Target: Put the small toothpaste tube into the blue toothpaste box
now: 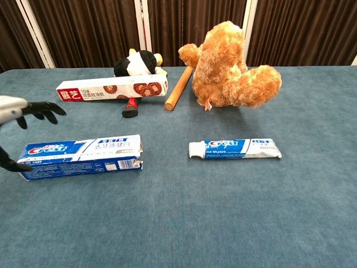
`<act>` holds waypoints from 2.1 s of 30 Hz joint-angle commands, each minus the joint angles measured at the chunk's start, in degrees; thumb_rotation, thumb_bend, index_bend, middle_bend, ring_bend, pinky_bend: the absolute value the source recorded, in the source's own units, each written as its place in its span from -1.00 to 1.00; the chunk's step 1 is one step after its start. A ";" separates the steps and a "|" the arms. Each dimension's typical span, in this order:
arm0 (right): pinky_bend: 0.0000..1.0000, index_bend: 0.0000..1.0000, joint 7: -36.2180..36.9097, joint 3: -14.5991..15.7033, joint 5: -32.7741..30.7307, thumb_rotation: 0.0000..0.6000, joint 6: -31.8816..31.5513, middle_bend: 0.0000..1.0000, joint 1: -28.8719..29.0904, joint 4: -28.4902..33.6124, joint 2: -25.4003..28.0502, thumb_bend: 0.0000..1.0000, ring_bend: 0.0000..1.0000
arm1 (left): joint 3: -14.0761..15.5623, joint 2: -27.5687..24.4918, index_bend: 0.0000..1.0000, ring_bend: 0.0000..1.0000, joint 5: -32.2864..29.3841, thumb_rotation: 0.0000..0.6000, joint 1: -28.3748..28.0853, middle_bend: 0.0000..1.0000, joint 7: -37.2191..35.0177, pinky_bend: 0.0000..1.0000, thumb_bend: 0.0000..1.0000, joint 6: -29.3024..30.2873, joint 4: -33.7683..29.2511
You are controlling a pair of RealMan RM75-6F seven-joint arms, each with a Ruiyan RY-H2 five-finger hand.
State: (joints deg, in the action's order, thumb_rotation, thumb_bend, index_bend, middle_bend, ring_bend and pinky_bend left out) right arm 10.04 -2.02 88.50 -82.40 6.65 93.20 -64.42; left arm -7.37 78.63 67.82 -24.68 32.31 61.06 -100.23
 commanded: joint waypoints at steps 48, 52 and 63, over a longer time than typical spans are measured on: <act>-1.00 -1.00 -13.40 -2.65 -3.47 1.00 10.88 -0.90 7.43 8.12 -0.08 -0.01 -1.00 | -1.85 -9.01 -0.27 -0.11 13.71 1.00 -2.60 0.00 -14.45 -0.11 -0.22 11.52 0.63; -1.00 -0.97 -18.96 -3.91 -6.25 1.00 15.05 -0.83 10.53 10.54 -1.89 -0.01 -0.98 | -1.35 -10.13 -0.26 -0.10 15.19 1.00 -1.66 0.00 -17.33 -0.11 -0.22 12.89 1.11; -1.00 -0.75 -34.69 -6.51 -16.18 1.00 23.39 -0.69 18.47 8.65 -11.80 -0.01 -0.85 | -1.55 -10.98 -0.24 -0.09 16.58 1.00 -1.49 0.03 -20.54 -0.11 -0.17 13.88 4.56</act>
State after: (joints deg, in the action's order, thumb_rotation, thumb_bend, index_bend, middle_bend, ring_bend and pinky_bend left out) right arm -22.29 -7.72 74.64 -60.62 23.38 102.64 -73.99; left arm -8.87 67.92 84.32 -26.16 12.18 74.98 -95.76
